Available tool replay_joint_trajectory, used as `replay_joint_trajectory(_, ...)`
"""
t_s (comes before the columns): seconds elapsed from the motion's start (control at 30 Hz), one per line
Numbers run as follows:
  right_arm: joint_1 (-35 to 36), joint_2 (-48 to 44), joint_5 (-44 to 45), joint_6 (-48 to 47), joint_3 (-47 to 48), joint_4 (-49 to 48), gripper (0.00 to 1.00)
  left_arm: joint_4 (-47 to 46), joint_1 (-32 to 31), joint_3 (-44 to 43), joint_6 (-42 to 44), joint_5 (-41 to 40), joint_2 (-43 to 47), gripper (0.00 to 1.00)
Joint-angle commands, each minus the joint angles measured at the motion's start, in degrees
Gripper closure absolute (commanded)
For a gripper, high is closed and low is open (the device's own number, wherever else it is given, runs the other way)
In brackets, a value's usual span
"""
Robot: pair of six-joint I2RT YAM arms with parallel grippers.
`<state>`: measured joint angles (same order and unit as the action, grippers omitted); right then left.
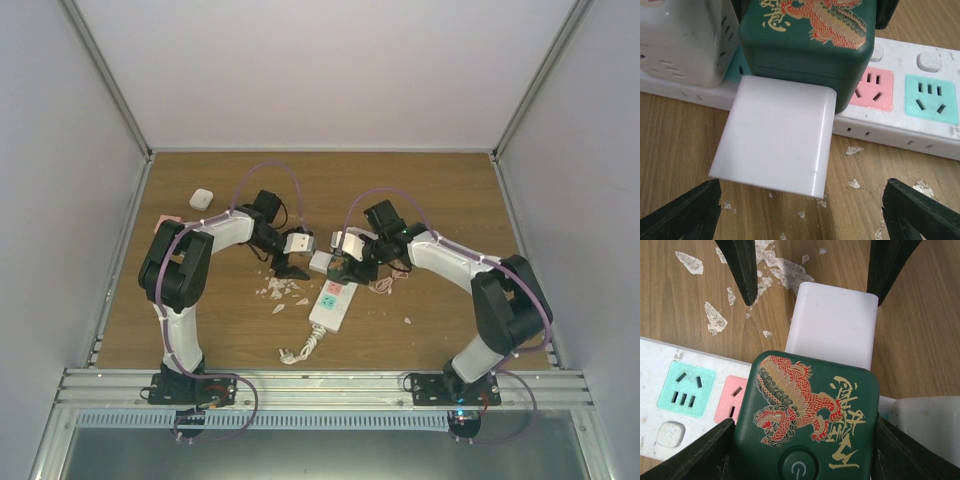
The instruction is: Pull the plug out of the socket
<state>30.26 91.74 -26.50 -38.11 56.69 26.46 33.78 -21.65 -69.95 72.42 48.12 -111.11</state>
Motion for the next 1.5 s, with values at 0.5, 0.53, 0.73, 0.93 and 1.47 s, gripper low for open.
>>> replay_joint_trajectory(0.5, -0.9, 4.5, -5.0, -7.1, 2.4, 2.3, 0.70, -4.2, -1.9, -0.4, -3.1, 1.4, 2.2, 0.36)
replay_joint_trajectory(0.53, -1.0, 4.5, -4.9, -7.1, 2.4, 2.3, 0.70, -4.0, -1.9, -0.4, -2.8, 1.4, 2.4, 0.39)
replay_joint_trajectory(0.73, -1.6, 3.9, -4.7, -7.5, 1.7, 2.8, 0.76, -3.5, -0.7, 0.3, -0.7, -0.8, 2.6, 0.55)
replay_joint_trajectory(0.93, -2.3, 3.6, -5.2, -8.1, 1.4, 4.5, 0.79, -1.5, 3.2, -0.5, 1.2, -1.1, 2.7, 0.66)
replay_joint_trajectory(1.47, -4.4, 5.7, -3.6, -7.1, 2.6, 7.3, 0.85, 3.8, 8.5, -1.5, 5.4, -3.9, 3.5, 0.74)
